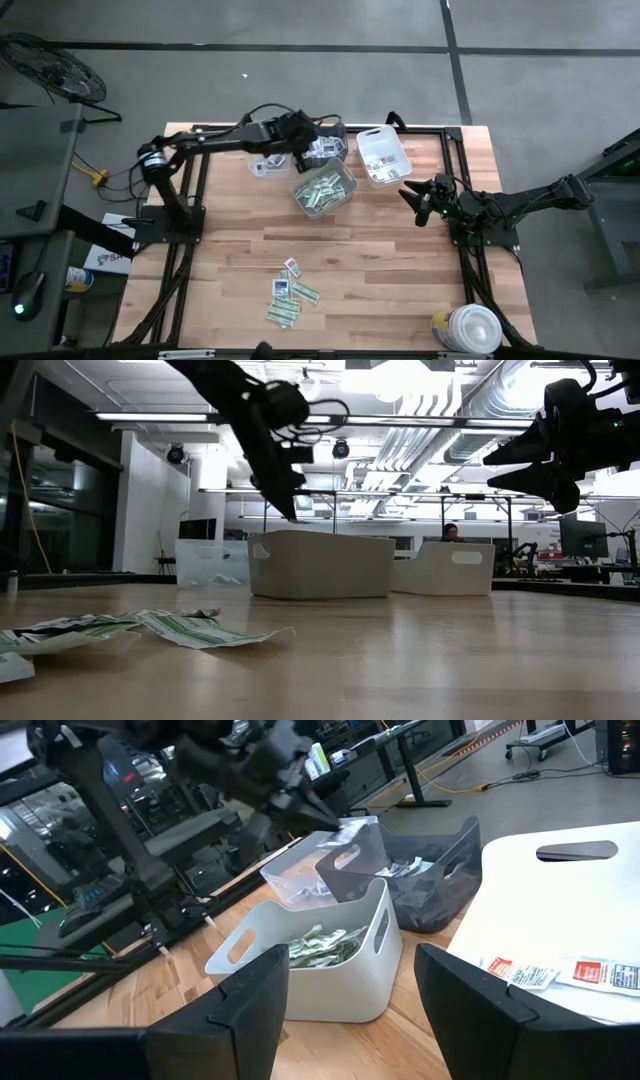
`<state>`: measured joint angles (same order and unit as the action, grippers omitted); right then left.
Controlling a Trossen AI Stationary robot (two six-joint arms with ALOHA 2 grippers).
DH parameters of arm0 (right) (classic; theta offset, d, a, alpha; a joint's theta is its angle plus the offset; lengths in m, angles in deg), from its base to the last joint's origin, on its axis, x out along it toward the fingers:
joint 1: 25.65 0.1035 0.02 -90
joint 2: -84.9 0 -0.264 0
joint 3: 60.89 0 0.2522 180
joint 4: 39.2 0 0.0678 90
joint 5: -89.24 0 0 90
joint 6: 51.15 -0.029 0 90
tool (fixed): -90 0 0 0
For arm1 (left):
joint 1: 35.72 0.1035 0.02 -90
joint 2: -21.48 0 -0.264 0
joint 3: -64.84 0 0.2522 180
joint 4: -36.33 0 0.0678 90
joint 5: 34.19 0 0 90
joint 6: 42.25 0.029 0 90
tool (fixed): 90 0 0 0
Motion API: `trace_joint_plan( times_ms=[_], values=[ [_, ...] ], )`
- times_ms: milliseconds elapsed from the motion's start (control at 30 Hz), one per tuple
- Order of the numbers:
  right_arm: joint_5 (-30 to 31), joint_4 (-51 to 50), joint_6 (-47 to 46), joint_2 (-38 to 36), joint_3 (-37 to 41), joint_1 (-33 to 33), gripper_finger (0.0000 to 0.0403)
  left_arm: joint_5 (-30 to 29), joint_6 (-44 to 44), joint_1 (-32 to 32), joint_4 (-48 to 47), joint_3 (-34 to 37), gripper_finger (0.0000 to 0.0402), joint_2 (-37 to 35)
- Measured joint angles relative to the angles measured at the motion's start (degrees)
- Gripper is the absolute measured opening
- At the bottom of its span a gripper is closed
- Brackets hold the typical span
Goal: Pick & Place First Aid Supplies
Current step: Put the towelette pack into the black bin, then put the ointment pack into the white bin
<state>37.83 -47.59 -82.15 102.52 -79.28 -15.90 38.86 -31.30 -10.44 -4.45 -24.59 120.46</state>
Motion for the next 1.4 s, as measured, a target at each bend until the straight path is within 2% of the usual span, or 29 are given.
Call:
trace_joint_plan(
  times_ms=[200, 433, 633, 1033, 1400],
  values=[
    [-0.18, -0.01, 0.00, 0.01, -0.01, 0.00, 0.0211, -0.19, 2.33, 1.52, -3.70, -6.15, 0.0000, 6.66],
    [-0.46, -0.04, 0.00, 0.03, -0.02, 0.01, 0.0211, -0.59, 2.78, 2.48, -4.98, -7.53, 0.0000, 9.91],
    [-0.46, -0.02, 0.00, 0.03, -0.02, 0.01, 0.0211, -3.57, 2.76, 2.49, -6.61, -7.58, 0.0009, 9.94],
    [-0.46, -0.02, 0.00, 0.03, -0.02, 0.01, 0.0211, -3.19, 2.74, 2.47, -8.37, -7.58, 0.0094, 9.92],
    [-0.47, -0.02, 0.00, 0.05, -0.02, 0.01, 0.0211, -1.65, 2.78, -2.11, -15.21, -7.55, 0.0101, 4.30]
  ],
)
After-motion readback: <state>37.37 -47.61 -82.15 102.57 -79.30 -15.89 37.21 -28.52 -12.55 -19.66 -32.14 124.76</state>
